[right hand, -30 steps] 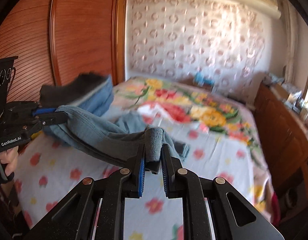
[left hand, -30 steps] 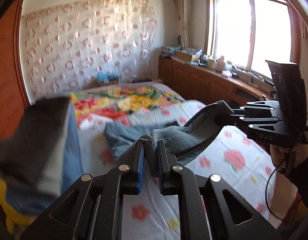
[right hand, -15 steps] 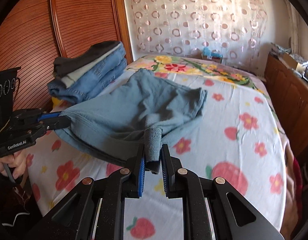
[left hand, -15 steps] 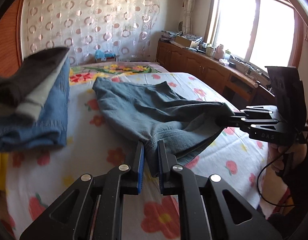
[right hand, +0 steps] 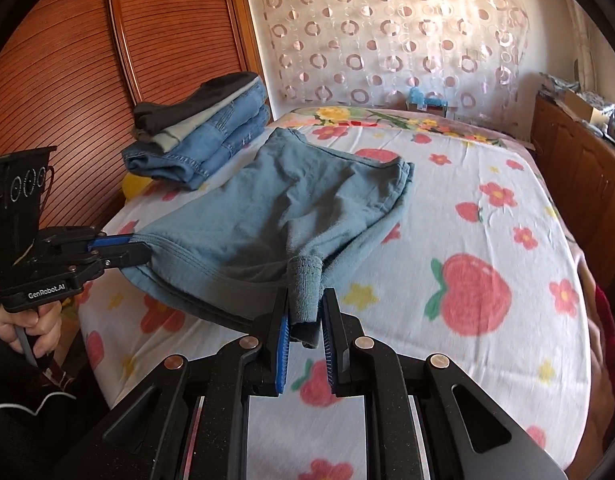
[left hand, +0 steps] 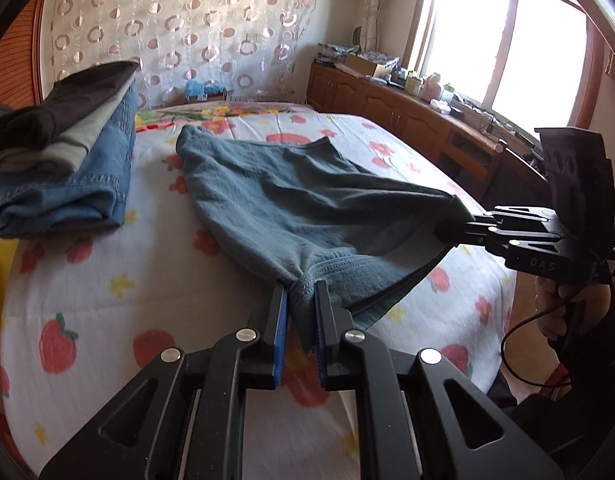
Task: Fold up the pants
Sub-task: 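Lower the held hem onto the waistband end with both grippers, then open both grippers and release the folded shorts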
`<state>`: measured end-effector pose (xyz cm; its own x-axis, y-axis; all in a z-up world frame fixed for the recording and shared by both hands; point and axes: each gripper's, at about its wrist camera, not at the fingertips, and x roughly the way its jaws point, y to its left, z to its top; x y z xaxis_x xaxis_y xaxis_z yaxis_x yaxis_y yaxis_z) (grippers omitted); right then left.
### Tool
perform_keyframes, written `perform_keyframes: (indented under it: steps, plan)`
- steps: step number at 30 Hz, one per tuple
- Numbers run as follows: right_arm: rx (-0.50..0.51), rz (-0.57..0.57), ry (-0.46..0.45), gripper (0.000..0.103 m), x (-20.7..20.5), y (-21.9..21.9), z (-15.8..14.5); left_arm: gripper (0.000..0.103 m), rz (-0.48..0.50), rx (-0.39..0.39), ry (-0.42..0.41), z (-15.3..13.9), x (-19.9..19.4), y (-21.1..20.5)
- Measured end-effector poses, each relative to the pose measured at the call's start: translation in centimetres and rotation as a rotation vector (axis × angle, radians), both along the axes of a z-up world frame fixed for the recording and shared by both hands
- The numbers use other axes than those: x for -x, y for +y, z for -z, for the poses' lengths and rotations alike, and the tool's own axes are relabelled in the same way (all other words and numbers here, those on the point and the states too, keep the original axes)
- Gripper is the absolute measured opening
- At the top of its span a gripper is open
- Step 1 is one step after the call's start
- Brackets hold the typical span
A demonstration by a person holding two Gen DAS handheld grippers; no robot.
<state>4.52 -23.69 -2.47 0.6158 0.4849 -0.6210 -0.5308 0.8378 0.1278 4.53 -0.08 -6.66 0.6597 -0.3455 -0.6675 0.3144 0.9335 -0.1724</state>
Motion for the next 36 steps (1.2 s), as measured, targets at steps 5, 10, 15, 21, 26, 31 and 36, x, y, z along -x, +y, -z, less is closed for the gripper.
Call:
perform_keyframes:
  steps: [5,10,15,21,26,31,36]
  plan:
    - [-0.001,0.0,0.013,0.015,0.3,-0.2,0.1,0.013,0.017,-0.012,0.002,-0.5,1.1,-0.2]
    - [-0.008,-0.003,0.019,0.015,-0.1,-0.3,0.3,0.014,0.014,-0.048,0.014,-0.2,0.9,-0.5]
    - [-0.006,0.001,0.035,0.015,-0.7,-0.3,1.8,0.018,0.006,-0.046,0.041,0.6,0.4,-0.4]
    - [0.007,0.011,0.064,0.016,-1.1,-0.1,2.7,0.041,-0.016,-0.033,0.04,1.2,0.4,0.3]
    - [0.036,0.043,0.076,0.029,-0.8,0.0,3.3,0.046,-0.029,-0.027,0.063,2.1,-0.1,0.3]
    - [0.019,0.057,0.073,0.03,-0.3,-0.9,2.9,0.046,-0.046,-0.03,0.09,3.3,-0.5,0.4]
    - [-0.006,0.076,0.045,0.036,0.1,-1.9,1.8,0.046,-0.049,-0.018,0.09,3.7,-0.4,0.5]
